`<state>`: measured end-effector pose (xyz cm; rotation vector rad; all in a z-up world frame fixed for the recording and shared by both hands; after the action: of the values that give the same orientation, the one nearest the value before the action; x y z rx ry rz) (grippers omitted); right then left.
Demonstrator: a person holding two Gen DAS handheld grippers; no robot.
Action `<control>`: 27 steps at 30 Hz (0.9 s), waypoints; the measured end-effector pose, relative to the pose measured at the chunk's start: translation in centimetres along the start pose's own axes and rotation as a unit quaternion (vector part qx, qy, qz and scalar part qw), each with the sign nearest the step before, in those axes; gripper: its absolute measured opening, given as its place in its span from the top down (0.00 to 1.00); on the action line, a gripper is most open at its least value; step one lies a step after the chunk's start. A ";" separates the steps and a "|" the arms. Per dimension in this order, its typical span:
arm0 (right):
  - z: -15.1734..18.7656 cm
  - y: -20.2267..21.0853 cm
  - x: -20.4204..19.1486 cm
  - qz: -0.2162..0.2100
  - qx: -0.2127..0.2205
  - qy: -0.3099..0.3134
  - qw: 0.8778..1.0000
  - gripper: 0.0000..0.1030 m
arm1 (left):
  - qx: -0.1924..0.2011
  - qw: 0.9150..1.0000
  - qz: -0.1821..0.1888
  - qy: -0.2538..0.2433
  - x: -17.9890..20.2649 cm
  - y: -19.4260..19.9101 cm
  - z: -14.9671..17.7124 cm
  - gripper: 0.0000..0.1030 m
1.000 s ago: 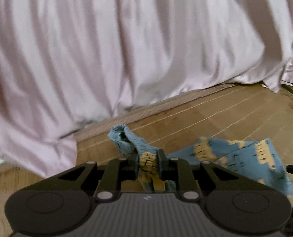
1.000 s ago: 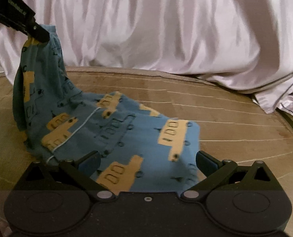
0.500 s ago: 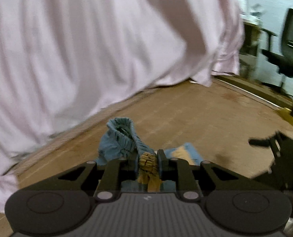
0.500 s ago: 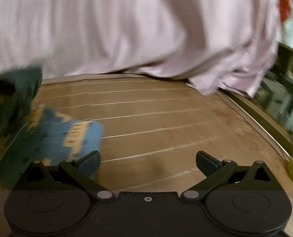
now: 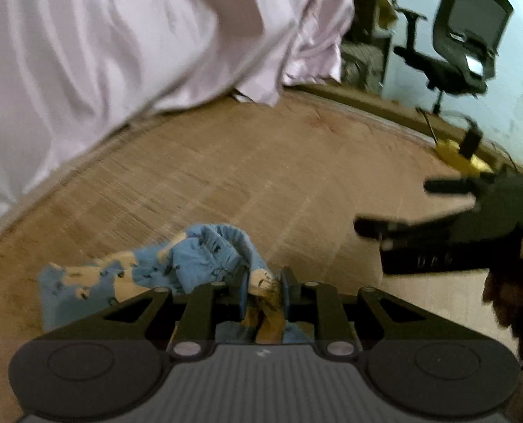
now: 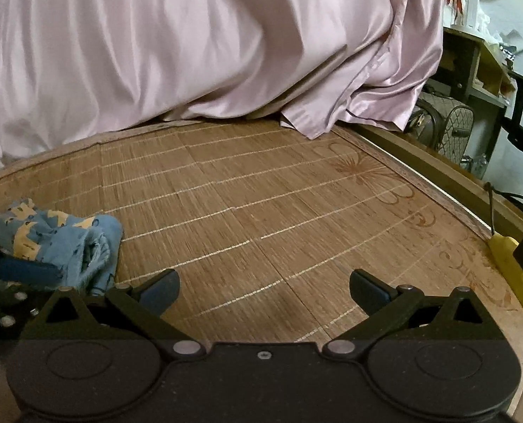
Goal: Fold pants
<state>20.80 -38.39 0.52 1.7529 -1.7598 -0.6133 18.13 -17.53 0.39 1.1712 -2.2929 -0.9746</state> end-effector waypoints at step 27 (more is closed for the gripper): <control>3.2 -1.2 -7.6 -0.109 -0.095 0.072 0.987 0.01 | -0.021 0.972 -0.176 0.157 -11.4 6.5 9.7 0.20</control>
<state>19.32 -31.06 -3.17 1.8193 -1.3767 -0.7004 15.23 -1.62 -1.80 1.6214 -1.8462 -0.8746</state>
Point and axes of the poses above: each gripper's, at about its wrist camera, not at the fingertips, and y roughly against the way its jaws point, x to its right, z to its underside, the point moved 1 cm from there along -y, roughly the way its jaws point, and after that the axes turned 2 degrees about z, right-handed, at the moved point
